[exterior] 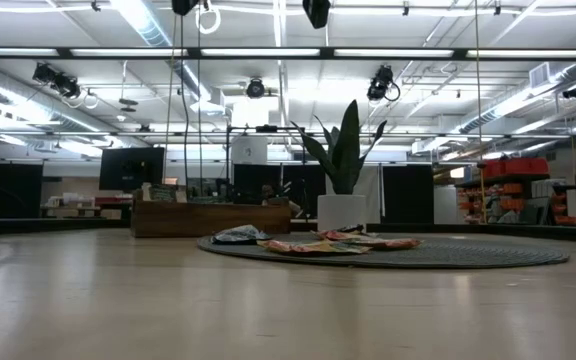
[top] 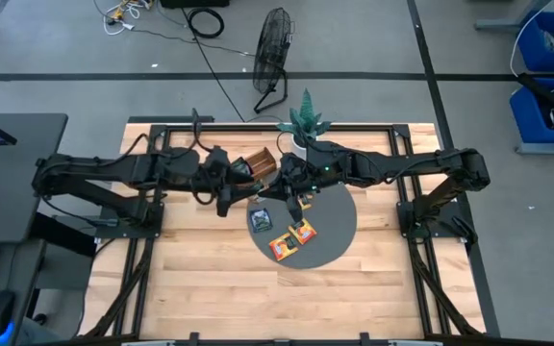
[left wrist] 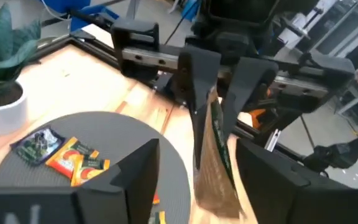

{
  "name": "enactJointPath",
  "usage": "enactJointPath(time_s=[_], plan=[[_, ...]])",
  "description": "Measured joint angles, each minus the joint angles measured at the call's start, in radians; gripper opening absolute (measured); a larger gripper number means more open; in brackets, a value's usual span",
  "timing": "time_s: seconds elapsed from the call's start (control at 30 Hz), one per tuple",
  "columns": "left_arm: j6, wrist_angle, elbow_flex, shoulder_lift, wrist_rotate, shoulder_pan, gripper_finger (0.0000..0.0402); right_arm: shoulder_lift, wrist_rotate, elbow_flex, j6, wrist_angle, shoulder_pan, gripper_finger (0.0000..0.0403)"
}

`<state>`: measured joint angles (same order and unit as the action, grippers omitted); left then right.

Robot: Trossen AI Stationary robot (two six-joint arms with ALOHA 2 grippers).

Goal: Pick & Place Tea
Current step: Put the brown tea bag into the left section of the wooden organizer

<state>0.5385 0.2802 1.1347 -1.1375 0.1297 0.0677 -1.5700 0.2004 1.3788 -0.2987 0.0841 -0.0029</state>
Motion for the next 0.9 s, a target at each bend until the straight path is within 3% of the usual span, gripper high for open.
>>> enactJointPath(time_s=[0.13, 0.4, 0.6, 0.9], plan=[[-0.023, -0.006, 0.0, -0.008, 0.0, 0.0, 0.0164, 0.0, 0.001, 0.0, -0.001, 0.001, 0.0, 0.0], [-0.097, -0.019, 0.0, -0.008, 0.002, 0.001, 0.0015, 0.0, 0.001, 0.001, -0.011, 0.018, -0.001, 0.0], [-0.131, -0.016, 0.0, -0.008, 0.015, 0.001, 0.0005, 0.0, -0.001, 0.002, -0.028, 0.02, -0.001, 0.002], [-0.172, 0.239, 0.001, 0.034, 0.22, 0.016, 0.0003, 0.0, 0.021, 0.002, -0.063, 0.049, 0.0, 0.0135]])
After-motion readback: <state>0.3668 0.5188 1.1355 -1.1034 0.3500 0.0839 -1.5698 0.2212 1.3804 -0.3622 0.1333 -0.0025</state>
